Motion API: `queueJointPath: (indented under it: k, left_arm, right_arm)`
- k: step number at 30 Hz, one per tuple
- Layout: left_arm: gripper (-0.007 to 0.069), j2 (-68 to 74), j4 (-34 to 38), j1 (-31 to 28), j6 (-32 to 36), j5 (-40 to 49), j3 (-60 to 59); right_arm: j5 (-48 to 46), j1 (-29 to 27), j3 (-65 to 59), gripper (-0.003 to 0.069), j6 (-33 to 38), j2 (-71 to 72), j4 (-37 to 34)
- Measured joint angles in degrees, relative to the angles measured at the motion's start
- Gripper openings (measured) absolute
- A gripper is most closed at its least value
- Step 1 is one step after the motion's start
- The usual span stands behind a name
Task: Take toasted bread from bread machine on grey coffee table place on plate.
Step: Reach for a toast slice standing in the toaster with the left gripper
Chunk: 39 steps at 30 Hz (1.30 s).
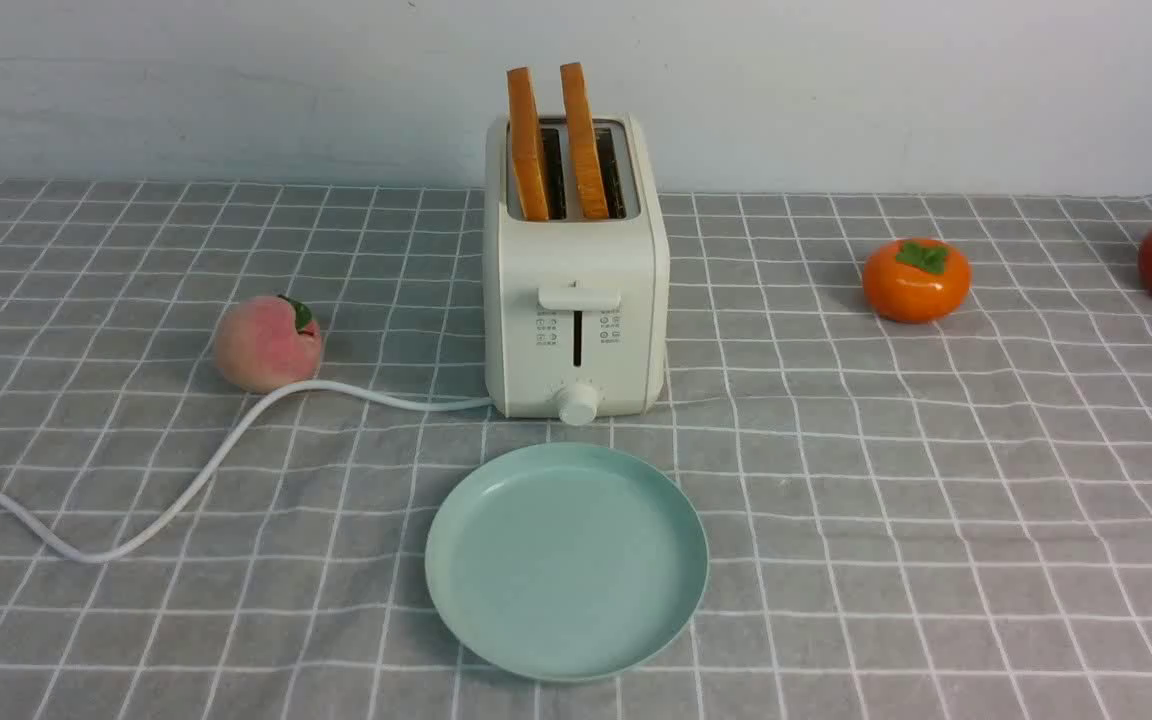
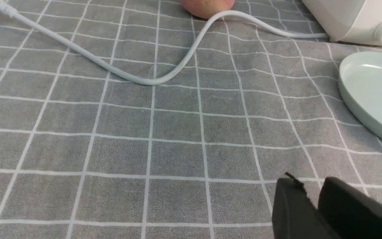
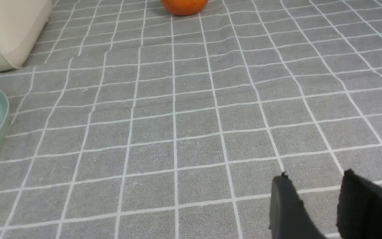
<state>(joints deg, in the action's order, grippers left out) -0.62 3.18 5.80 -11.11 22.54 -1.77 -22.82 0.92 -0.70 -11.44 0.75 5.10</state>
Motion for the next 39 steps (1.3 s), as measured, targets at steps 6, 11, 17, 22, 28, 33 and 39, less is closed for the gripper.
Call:
queueJointPath:
  k: [6, 11, 17, 22, 28, 33, 39]
  left_arm:
    - [0.0123, 0.0, 0.0, 0.0, 0.0, 0.0, 0.0]
    - [0.0123, 0.0, 0.0, 0.0, 0.0, 0.0, 0.0]
    - [0.0123, 0.0, 0.0, 0.0, 0.0, 0.0, 0.0]
    - [0.0125, 0.0, -0.2, 0.0, 0.0, -1.7, 0.0]
    - [0.0129, 0.0, 8.5, 0.0, -5.1, -13.5, 0.0]
    - [0.0138, 0.0, 17.6, 0.0, -9.4, -24.0, 0.0]
    - [0.0143, 0.0, 25.2, 0.0, -11.8, -31.7, 0.0]
  right_arm:
    - [0.0, 0.0, 0.0, 0.0239, 0.0, 0.0, 0.0]
    - [0.0, 0.0, 0.0, 0.0239, 0.0, 0.0, 0.0]
    - [0.0, 0.0, 0.0, 0.0239, 0.0, 0.0, 0.0]
    - [0.0, 0.0, 0.0, 0.0239, 0.0, 0.0, 0.0]
    - [0.1, 0.0, 0.0, 0.0239, 0.0, 0.0, 0.0]
    - [6.0, 0.0, -0.7, 0.0239, -3.4, 0.0, -5.1]
    - [18.0, 0.0, -0.7, 0.0239, -10.5, 0.0, -12.4]
